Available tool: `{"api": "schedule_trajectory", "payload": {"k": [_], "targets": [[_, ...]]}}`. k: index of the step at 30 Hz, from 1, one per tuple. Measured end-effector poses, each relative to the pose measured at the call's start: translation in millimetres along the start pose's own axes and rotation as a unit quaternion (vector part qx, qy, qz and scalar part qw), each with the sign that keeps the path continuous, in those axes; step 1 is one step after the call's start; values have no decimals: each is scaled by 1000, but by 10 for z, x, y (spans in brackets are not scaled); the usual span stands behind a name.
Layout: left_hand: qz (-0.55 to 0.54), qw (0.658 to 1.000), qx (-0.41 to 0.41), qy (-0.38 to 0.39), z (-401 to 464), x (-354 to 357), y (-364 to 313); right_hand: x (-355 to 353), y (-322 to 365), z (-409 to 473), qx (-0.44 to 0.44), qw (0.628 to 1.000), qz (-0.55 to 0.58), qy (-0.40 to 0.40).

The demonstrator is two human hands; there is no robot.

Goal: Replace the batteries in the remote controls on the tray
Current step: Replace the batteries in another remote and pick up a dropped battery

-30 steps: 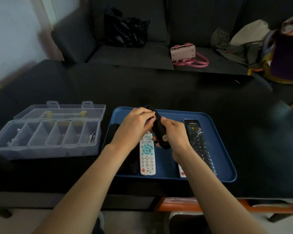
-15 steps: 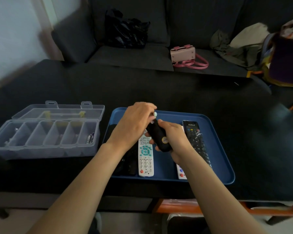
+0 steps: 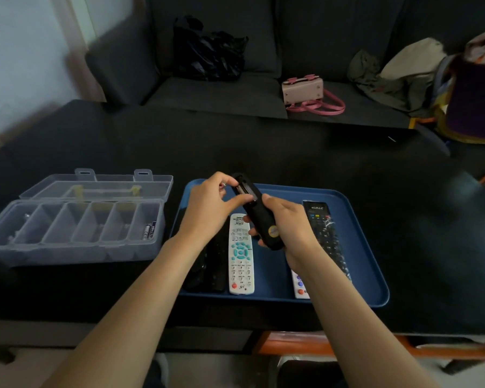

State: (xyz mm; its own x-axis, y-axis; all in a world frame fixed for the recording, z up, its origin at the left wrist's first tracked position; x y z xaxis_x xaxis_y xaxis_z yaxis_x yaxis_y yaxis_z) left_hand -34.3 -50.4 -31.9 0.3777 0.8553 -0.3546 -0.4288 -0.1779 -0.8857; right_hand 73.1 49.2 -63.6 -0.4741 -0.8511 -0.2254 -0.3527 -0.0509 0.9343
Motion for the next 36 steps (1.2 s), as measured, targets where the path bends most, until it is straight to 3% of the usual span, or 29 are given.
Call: {"api": "schedule_trajectory", "payload": {"k": [12, 26, 36], "targets": [[-39, 998, -56, -5, 11, 35, 145, -10, 102, -21, -64, 995, -63, -46], [116, 981, 150, 43, -101, 117, -259, -15, 106, 22, -74, 992, -75, -68], [162, 966, 179, 94, -111, 230, -260, -22, 87, 38, -62, 994, -61, -71]]}}
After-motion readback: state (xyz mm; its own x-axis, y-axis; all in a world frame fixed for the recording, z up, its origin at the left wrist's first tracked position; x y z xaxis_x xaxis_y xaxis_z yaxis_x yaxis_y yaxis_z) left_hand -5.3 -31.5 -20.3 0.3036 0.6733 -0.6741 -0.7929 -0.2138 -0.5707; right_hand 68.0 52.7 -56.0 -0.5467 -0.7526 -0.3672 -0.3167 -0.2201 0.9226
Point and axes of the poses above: each hand's wrist, its own z-axis towards the middle knuckle, its own x-axis out of the palm, y = z × x, the point moved 9 cm from there along z, towards the middle knuckle, and after that the axes turned 15 degrees about -z, right-handed, at the moved point
